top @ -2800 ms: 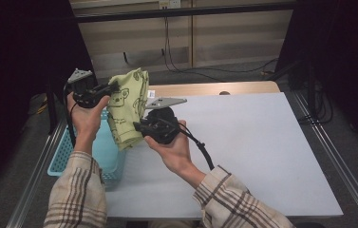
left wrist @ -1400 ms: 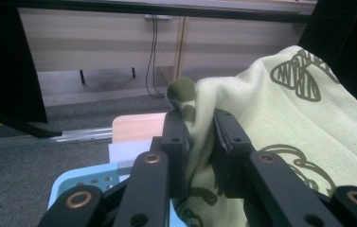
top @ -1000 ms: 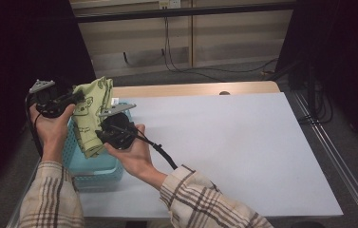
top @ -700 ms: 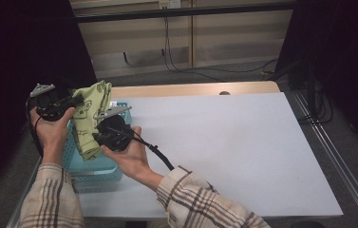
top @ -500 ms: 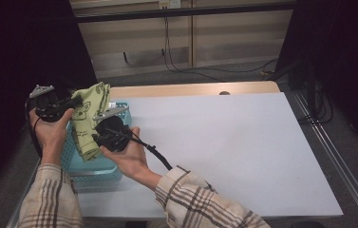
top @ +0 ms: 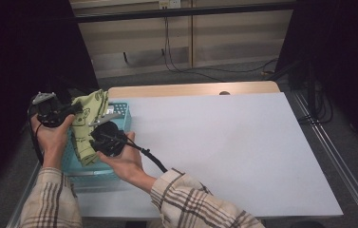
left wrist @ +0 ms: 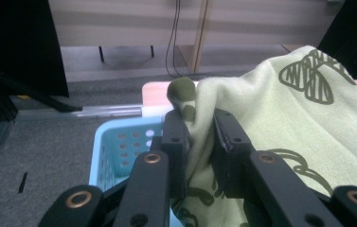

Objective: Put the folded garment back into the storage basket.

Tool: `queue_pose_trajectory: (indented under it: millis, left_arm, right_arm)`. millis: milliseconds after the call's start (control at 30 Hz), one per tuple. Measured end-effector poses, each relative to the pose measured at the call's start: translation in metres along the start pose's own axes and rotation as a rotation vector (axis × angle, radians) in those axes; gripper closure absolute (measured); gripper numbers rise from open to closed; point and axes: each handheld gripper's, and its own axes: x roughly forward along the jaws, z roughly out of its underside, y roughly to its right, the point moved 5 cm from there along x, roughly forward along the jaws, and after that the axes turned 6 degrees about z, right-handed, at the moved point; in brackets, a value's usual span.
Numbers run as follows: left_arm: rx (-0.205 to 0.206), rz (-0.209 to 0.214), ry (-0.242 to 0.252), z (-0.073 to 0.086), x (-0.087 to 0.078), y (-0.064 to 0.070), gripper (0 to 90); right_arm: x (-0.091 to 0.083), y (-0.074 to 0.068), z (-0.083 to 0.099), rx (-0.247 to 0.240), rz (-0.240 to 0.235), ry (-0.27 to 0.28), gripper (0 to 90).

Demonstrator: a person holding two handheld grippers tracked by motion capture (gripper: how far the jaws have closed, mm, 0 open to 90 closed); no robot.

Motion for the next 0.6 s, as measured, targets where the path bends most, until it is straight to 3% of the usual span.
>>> queue_pose_trajectory:
  millis: [167,500,600]
  left_arm:
    - [0.022,-0.010,-0.029,0.007,0.005,-0.002,76.6]
    - [-0.005,-0.006,-0.051,0.020,0.012,-0.002,76.6]
    - [0.012,-0.018,-0.055,0.022,0.013,-0.004,76.6]
  right_arm:
    - [0.005,-0.001,0.005,-0.014,-0.001,-0.008,81.0]
    - [0.011,-0.001,0.016,-0.012,0.008,-0.032,81.0]
    - [0.013,0.000,0.019,-0.013,0.011,-0.040,81.0]
